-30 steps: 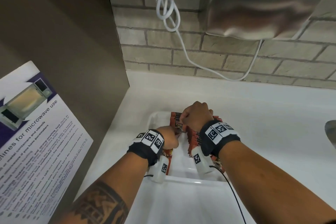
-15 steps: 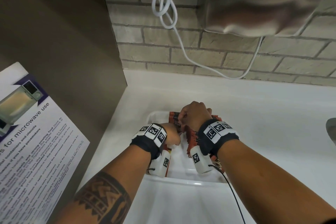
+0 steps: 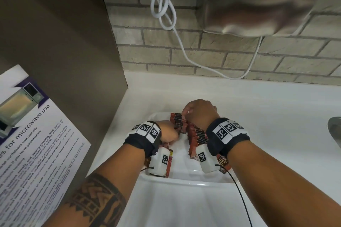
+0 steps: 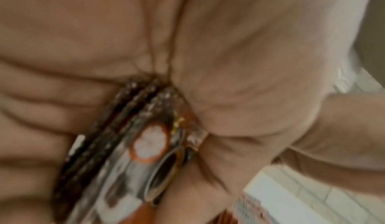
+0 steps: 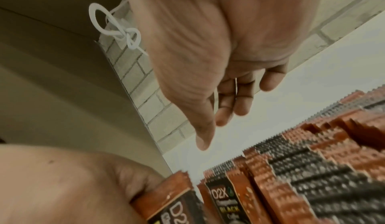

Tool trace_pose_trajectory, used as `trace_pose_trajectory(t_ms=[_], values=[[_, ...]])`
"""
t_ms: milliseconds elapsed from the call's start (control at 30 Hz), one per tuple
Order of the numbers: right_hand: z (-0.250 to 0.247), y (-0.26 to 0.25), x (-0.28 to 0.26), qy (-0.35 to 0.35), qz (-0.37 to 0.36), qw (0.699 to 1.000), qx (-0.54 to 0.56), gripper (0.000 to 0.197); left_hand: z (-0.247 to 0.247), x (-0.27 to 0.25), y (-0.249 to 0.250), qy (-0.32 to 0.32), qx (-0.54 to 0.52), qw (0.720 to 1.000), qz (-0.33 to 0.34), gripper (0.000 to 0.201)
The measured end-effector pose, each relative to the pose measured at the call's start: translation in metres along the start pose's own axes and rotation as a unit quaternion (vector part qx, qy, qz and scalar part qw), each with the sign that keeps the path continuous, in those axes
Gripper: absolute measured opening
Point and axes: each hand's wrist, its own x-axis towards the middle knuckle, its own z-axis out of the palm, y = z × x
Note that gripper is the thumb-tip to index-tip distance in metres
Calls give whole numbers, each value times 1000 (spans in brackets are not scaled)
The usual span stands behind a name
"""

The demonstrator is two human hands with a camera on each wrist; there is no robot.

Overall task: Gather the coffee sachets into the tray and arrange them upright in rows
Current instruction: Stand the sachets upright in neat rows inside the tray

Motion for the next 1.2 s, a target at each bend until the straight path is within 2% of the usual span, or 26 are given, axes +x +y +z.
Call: trace_pose_trajectory(t_ms=[67,100,200,267,333,400,467,500,567,600,667,800,867,1033,1200], values=[[-6,4,-4,-26,-32,998,55,16,-5,-4,-9,-10,-122,992,18,12],[-8,5,-7,-47,-43,995,77,11,-7,-7,-13,-17,-202,979,37,14],[-12,7,-13,-87,-50,986,136,17,-10,-17,-23,-35,-383,917,107,25],[-12,7,-16,-85,-48,979,176,14,-10,-18,-27,-24,-407,903,132,34],[-12,6,-18,-71,-52,974,209,7,-9,-17,-30,-3,-406,903,142,40],[-14,3,-19,-46,-56,971,228,2,-6,-15,-33,20,-396,906,150,37],[-16,2,-18,-12,-51,974,223,1,-5,-15,-37,42,-365,919,141,28],[-17,1,-18,5,-49,978,203,2,-6,-16,-39,49,-326,937,116,29],[-19,0,-17,20,-49,987,149,6,-9,-18,-40,43,-168,984,44,40],[-18,-2,-17,19,-47,991,126,11,-9,-20,-38,42,-63,997,22,41],[-12,-5,-15,11,-31,996,87,20,-5,-22,-29,41,85,995,19,34],[5,-9,-12,-10,27,999,23,18,8,-19,-10,19,179,983,27,28],[8,-9,-13,0,44,999,4,17,9,-20,-4,10,210,978,14,32],[9,-2,-11,-5,49,998,35,21,2,-20,-10,20,256,966,-14,35],[11,-2,-8,2,40,998,40,26,1,-12,-8,5,268,963,13,24]])
